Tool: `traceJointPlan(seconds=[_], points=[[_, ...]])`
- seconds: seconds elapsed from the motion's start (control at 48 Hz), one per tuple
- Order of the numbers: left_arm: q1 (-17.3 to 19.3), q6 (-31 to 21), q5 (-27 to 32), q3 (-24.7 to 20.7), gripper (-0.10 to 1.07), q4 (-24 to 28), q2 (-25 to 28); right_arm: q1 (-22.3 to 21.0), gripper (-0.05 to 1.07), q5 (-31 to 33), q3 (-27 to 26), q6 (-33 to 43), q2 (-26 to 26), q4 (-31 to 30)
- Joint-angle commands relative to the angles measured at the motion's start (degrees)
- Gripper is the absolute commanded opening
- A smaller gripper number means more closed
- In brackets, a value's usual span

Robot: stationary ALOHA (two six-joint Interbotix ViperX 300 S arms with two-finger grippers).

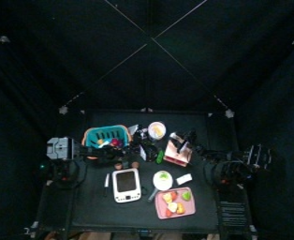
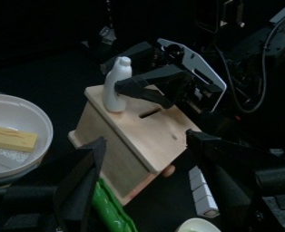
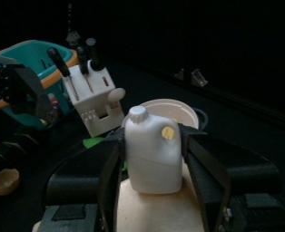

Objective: Set detergent on top of drawer

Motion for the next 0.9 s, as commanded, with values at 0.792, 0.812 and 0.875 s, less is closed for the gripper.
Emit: traceJointPlan(seconds=[0.792, 0.812, 0.875], points=[[0.0, 0.3, -0.5, -0.4, 1.02, 0.2, -1.4, 0.7, 0.70, 0.9, 3.4, 0.2, -4.5, 0.4], [0.0, 0.3, -0.5, -0.4, 1.02, 0.2, -1.4, 0.7, 0.70, 1.1, 3.5, 0.2, -4.5, 0.4], [0.0, 0.3, -0.5, -0.4, 1.02, 0.2, -1.4, 0.8, 0.72, 1.4, 3.4, 0.3, -4.5, 0.3]])
